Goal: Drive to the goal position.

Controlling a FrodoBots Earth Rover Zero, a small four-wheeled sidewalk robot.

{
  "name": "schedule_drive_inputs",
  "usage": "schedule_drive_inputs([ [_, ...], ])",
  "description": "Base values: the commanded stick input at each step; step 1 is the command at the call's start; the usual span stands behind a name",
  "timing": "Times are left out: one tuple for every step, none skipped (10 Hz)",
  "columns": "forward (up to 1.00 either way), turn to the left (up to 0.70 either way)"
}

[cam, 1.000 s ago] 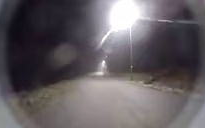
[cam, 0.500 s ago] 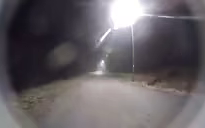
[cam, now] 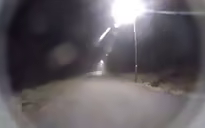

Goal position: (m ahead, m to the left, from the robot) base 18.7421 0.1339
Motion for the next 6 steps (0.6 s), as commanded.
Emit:
schedule_drive_inputs([
  [1.0, 0.0],
  [1.0, 0.0],
  [1.0, 0.0],
  [1.0, 0.0],
  [1.0, 0.0],
  [1.0, 0.0],
])
